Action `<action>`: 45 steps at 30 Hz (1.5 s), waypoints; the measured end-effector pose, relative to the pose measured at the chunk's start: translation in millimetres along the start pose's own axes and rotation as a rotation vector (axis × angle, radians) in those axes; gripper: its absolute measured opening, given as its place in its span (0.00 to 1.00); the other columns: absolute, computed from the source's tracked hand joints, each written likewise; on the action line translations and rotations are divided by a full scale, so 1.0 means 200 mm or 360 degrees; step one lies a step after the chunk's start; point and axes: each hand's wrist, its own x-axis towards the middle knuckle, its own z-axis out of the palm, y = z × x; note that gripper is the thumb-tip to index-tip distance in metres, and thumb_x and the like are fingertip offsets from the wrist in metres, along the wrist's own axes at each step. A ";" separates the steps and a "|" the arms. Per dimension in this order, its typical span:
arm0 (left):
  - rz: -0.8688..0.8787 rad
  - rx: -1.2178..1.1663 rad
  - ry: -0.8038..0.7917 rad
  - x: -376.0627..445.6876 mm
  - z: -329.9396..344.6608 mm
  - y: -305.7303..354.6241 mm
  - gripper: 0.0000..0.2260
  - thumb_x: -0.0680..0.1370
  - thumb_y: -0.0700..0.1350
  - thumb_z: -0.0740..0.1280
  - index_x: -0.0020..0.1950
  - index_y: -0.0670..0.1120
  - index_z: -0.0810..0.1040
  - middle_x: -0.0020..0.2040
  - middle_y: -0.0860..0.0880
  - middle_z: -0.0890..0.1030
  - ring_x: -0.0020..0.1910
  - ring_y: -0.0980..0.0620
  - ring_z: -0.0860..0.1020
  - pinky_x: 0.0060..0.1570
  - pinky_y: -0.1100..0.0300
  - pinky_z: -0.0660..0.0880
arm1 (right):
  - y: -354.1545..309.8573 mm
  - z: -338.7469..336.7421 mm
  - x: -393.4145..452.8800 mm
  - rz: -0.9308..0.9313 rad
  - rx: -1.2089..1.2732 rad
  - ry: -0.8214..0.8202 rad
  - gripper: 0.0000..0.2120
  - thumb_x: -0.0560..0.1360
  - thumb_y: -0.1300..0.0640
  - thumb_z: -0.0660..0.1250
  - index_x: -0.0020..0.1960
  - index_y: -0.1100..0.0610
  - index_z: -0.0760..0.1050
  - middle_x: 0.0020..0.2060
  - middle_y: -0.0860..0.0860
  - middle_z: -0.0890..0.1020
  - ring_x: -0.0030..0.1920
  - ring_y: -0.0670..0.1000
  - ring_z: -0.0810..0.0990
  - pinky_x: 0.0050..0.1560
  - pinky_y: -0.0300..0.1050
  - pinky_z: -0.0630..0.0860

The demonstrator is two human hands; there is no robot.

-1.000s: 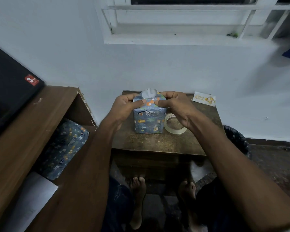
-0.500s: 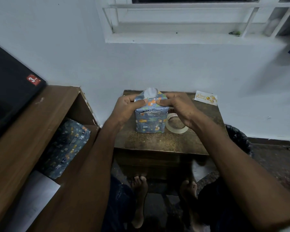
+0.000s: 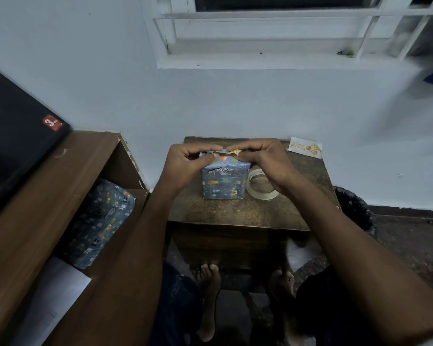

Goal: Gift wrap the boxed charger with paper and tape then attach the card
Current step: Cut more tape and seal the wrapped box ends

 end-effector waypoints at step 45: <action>-0.0023 0.0160 0.0053 0.01 -0.05 -0.02 0.18 0.71 0.48 0.84 0.59 0.48 0.88 0.51 0.49 0.89 0.31 0.61 0.70 0.35 0.65 0.72 | 0.01 -0.02 -0.03 -0.0536 -0.0637 0.0202 0.10 0.78 0.66 0.71 0.56 0.59 0.87 0.51 0.48 0.88 0.50 0.45 0.87 0.51 0.46 0.84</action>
